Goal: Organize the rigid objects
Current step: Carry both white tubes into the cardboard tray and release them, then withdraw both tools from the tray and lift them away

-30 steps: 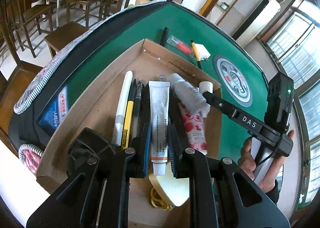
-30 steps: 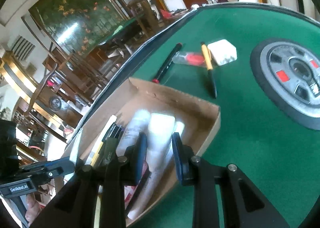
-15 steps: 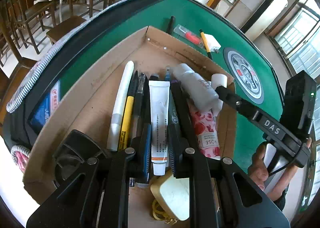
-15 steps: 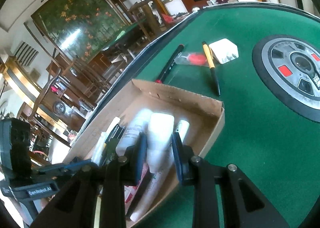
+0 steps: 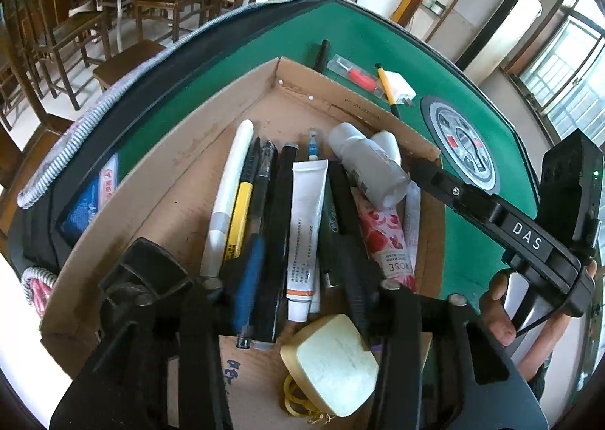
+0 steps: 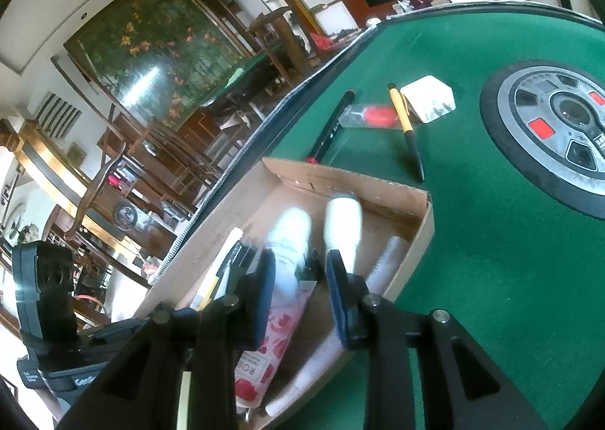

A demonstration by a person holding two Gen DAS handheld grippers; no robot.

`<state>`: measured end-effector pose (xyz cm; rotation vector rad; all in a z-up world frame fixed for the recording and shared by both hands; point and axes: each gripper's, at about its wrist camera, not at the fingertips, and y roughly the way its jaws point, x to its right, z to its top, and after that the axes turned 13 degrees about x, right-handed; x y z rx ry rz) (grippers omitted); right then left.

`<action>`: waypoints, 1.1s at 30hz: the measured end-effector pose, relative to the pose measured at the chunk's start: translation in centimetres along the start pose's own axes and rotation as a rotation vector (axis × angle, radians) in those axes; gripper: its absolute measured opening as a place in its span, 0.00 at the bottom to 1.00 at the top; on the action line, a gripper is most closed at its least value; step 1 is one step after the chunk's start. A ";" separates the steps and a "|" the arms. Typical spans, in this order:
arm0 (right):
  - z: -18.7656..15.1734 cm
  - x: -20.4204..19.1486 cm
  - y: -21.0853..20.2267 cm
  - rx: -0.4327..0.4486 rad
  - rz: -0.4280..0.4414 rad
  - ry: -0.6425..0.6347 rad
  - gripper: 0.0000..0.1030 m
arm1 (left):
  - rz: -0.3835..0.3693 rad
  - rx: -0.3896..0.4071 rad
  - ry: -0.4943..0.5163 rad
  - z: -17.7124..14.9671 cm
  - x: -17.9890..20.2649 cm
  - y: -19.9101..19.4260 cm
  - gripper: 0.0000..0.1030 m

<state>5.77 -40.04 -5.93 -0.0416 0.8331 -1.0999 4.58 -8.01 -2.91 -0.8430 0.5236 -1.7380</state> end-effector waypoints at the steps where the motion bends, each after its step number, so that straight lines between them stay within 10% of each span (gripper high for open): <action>1: 0.0 0.0 0.0 0.003 0.002 0.001 0.33 | 0.009 0.004 0.007 -0.1 0.0 -0.1 0.42; 19: -0.7 -1.2 -2.8 0.079 -0.071 -0.050 0.45 | 0.196 0.202 0.188 -3.3 2.7 -4.6 0.42; 33: -6.5 -5.0 -5.8 -0.083 -0.147 0.011 0.46 | 0.143 0.206 0.203 -4.5 2.0 -6.7 0.42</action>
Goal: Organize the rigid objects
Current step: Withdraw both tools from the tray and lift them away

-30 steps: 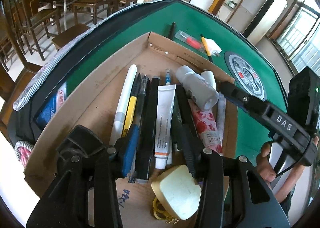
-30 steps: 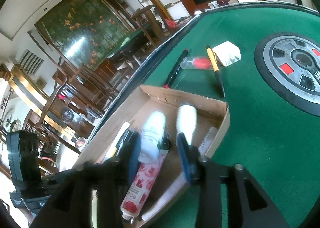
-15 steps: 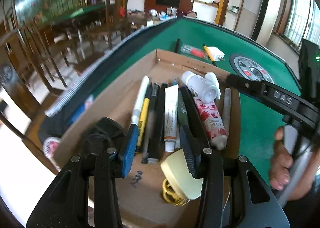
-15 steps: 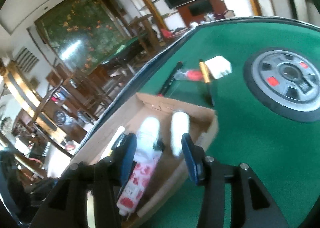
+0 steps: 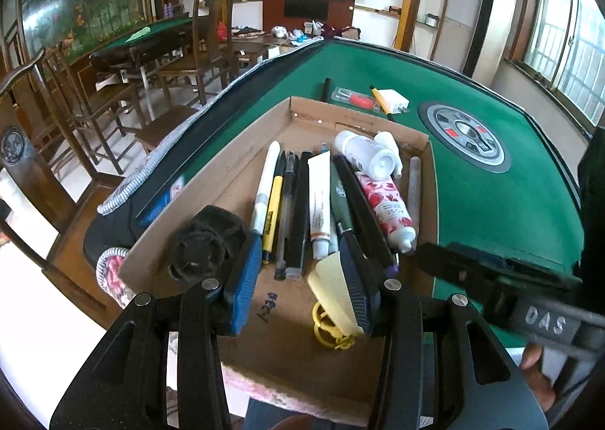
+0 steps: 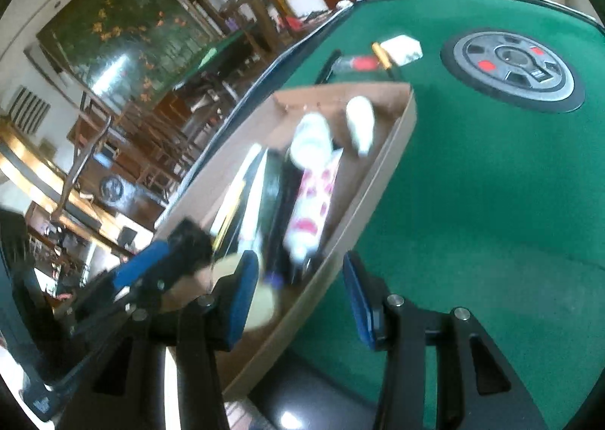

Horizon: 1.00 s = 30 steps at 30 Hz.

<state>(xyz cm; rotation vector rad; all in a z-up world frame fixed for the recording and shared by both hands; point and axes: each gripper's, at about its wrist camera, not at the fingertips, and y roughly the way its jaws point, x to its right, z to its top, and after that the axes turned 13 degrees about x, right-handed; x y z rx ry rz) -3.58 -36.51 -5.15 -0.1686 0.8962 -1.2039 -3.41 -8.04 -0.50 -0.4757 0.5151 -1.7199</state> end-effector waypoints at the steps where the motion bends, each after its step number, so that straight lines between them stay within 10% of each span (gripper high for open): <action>1: -0.2 -0.2 -0.2 0.000 -0.002 -0.002 0.46 | 0.006 0.003 0.004 -0.1 -0.1 -0.1 0.42; 30: -1.6 -3.3 -0.8 0.069 -0.088 -0.137 0.46 | 0.050 -0.014 0.019 -1.0 -0.6 -0.4 0.42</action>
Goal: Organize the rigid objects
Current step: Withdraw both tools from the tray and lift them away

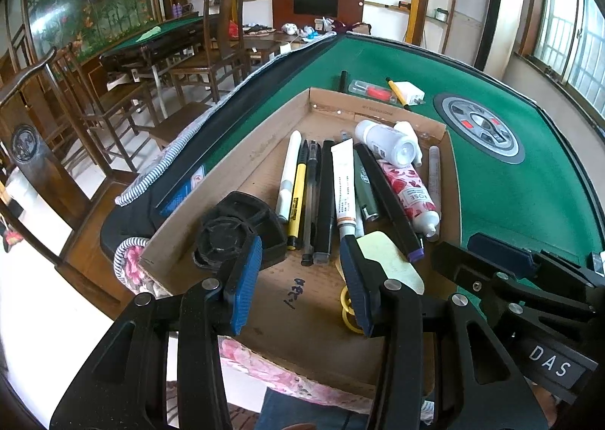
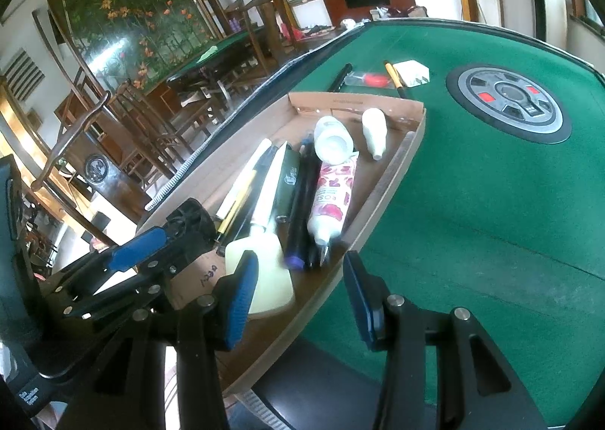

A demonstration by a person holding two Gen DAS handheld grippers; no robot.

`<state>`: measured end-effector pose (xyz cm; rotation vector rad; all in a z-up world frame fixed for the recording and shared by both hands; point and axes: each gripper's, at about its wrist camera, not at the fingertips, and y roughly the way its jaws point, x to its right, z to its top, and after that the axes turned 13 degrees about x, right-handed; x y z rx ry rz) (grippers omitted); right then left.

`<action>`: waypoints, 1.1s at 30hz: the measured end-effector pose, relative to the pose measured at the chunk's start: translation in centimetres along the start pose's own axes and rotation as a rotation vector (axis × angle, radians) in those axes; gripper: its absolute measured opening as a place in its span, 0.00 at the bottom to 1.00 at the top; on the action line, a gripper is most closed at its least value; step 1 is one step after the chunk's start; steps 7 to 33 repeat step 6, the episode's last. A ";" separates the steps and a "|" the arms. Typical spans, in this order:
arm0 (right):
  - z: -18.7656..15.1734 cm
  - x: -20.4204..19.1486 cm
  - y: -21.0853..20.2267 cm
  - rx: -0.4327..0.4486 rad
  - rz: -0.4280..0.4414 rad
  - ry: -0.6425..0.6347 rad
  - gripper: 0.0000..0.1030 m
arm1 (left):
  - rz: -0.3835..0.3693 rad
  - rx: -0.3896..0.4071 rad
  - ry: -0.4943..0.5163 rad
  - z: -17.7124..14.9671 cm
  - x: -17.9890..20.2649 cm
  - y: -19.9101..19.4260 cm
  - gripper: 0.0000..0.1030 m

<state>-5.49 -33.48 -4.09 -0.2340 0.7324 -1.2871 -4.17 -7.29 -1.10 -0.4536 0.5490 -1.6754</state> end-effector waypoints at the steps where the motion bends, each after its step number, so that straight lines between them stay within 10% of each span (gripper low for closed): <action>1: 0.0 -0.2 0.0 0.001 -0.002 -0.001 0.46 | -0.001 -0.001 -0.002 0.0 -0.1 0.0 0.42; 33: -0.1 -0.4 0.1 0.012 -0.007 0.006 0.46 | -0.010 -0.006 -0.017 0.0 -0.5 0.3 0.42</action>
